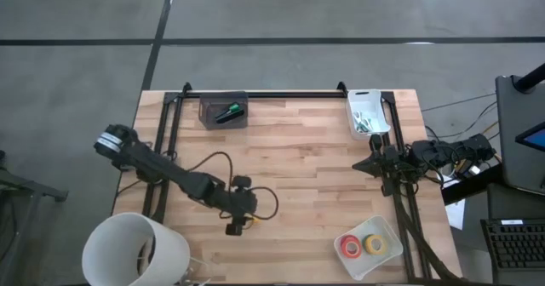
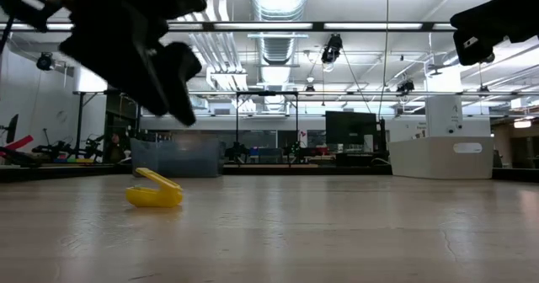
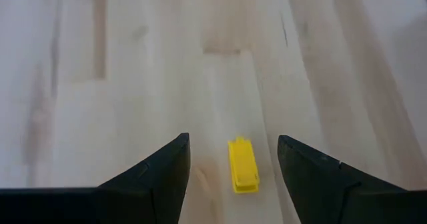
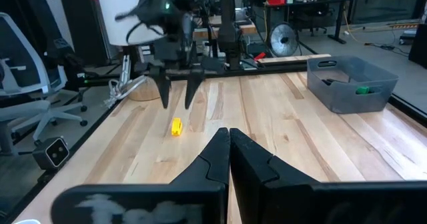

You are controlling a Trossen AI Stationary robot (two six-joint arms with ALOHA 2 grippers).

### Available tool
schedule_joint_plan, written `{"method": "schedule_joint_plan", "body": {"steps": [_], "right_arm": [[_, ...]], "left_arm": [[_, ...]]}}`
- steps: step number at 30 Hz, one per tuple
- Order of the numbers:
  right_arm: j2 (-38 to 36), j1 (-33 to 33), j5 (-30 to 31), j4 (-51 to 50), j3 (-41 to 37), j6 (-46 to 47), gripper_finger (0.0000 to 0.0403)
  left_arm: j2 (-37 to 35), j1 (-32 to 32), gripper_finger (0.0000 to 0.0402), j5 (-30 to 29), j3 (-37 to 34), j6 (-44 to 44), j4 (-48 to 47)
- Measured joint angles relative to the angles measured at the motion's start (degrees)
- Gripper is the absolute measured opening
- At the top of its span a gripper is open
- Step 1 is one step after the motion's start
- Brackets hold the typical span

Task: Pick and place Stapler, Stapler remover, tape
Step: Put the small yellow stapler into the black bin

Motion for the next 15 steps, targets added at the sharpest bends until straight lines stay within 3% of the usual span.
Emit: {"method": "schedule_joint_plan", "body": {"steps": [15], "right_arm": [[0.0,0.0,0.0,0.0,0.0,0.0,0.0008]], "left_arm": [[8.4,-0.4,0.0227,0.0,0.0,-4.7,1.7]]}}
